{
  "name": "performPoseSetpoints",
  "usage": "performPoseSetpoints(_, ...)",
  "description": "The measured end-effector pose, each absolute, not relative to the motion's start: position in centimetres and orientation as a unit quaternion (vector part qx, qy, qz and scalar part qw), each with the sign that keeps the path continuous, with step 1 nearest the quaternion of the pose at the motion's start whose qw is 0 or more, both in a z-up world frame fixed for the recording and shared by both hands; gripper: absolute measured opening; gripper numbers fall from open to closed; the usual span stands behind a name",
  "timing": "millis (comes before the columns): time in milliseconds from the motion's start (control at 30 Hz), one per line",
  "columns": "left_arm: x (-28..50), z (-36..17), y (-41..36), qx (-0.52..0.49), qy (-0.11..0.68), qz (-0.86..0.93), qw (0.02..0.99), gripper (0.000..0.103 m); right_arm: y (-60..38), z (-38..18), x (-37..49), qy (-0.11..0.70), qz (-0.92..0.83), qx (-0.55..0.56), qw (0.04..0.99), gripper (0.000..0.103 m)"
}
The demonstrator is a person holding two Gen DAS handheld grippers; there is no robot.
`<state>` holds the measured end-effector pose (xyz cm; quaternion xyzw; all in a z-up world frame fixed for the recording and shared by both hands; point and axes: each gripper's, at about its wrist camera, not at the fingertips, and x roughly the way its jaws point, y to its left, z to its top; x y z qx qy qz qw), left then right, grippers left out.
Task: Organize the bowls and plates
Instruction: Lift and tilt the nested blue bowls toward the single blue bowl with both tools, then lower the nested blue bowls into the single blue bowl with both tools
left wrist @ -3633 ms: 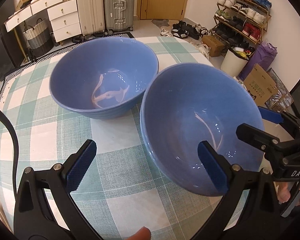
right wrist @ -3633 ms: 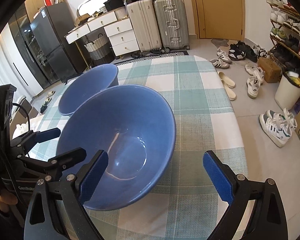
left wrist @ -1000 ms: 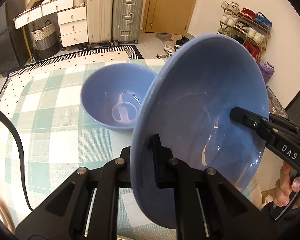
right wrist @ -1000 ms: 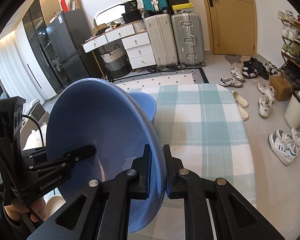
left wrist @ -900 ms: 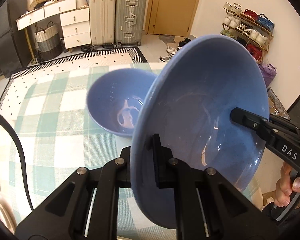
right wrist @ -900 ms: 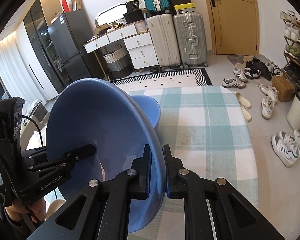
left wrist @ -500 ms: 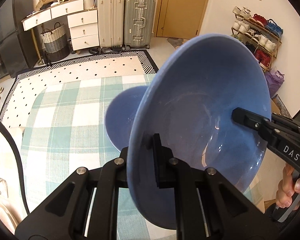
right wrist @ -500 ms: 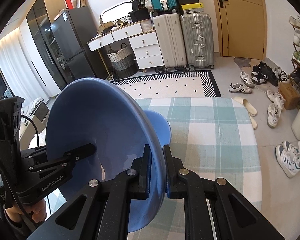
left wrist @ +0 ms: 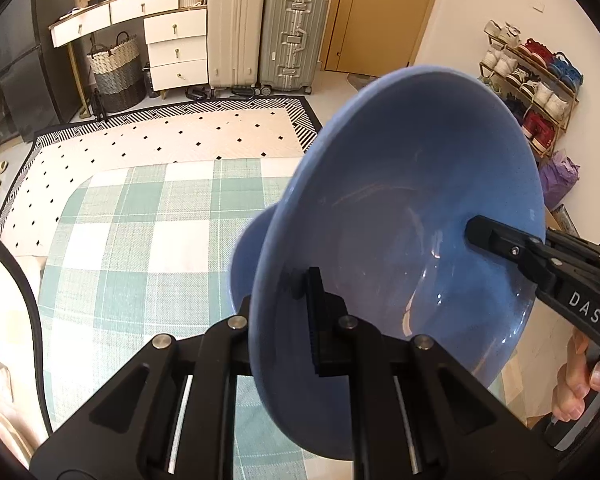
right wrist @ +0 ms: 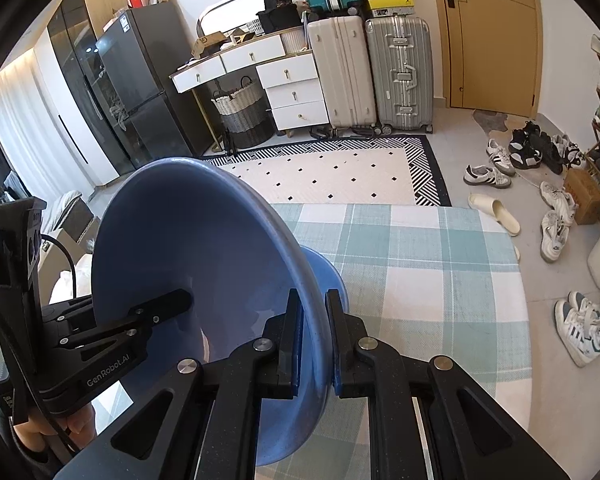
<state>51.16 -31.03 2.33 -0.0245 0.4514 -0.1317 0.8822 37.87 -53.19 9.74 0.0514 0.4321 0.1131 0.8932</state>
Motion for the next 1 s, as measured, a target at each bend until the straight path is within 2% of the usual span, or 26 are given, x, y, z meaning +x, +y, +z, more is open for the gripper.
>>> performPoseSetpoints(567,51.5,-2.5,-31.5,-0.034,0.496,-0.112,0.86,0.01,-52.2,3.8,42.2,0.489,0.105,0.033,0.866,0.011)
performPoseSetpoints(1000,51.7,-3.7,-32.2,-0.019,0.497,-0.1,0.862,0.009,-52.4,2.5,42.9,0.494,0.066,-0.003,0.867,0.012)
